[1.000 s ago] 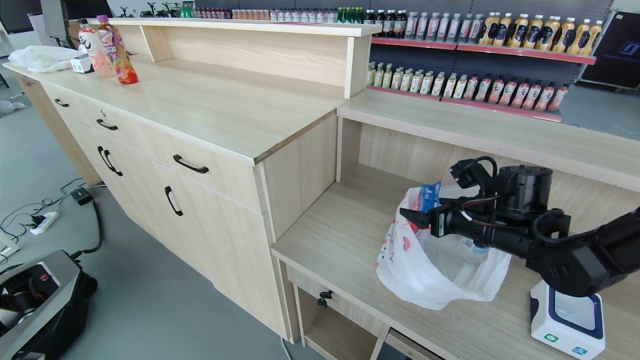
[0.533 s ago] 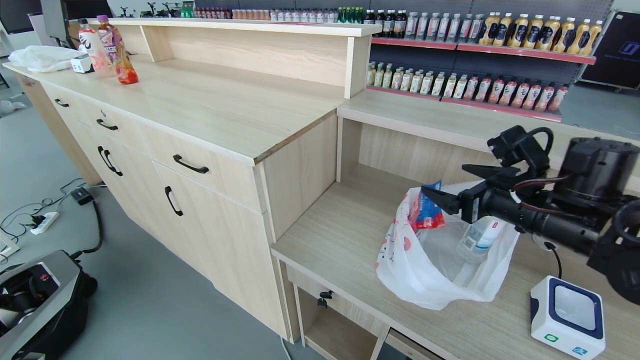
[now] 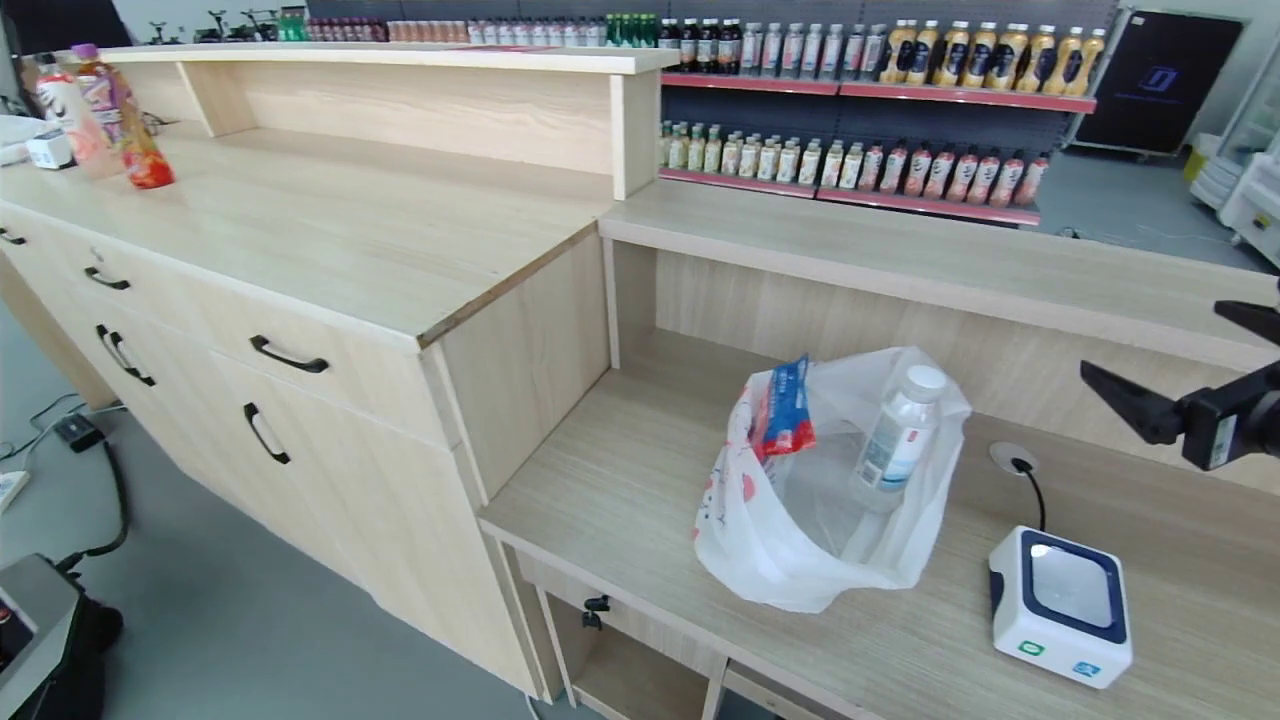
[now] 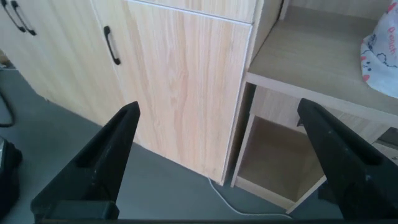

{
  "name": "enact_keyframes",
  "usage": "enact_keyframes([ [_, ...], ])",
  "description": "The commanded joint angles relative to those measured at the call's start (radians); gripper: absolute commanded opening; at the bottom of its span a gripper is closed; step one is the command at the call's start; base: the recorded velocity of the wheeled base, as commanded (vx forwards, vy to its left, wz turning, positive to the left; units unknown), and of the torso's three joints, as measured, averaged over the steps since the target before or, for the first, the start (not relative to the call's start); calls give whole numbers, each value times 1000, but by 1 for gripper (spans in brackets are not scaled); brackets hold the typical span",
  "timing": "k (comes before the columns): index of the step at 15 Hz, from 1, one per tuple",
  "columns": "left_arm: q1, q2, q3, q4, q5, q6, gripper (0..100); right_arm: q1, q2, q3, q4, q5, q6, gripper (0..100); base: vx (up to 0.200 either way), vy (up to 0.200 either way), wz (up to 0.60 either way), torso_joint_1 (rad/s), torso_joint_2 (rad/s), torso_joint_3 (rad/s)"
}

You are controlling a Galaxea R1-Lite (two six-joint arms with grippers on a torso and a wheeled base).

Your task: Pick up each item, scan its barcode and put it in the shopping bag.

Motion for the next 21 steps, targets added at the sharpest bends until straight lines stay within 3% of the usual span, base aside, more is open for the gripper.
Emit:
enact_keyframes([
  [1,0,0,0,0,1,0,100,-53,-74,-56,21,-65,23,100,0,0,-600,7,2,-2],
  [5,0,0,0,0,1,0,100,-124,-85,-70,70,-180,81,100,0,0,0,0,0,0],
  [8,0,0,0,0,1,0,100,-188,-114,-8,107,-172,114,100,0,0,0,0,0,0],
  [13,0,0,0,0,1,0,100,-197,-128,73,49,-174,123,100,0,0,0,0,0,0],
  [17,0,0,0,0,1,0,100,-217,-134,21,50,-180,91,100,0,0,-600,-1,1,1],
  [21,0,0,0,0,1,0,100,-237,-192,-18,240,-143,178,100,0,0,-300,9,-2,0],
])
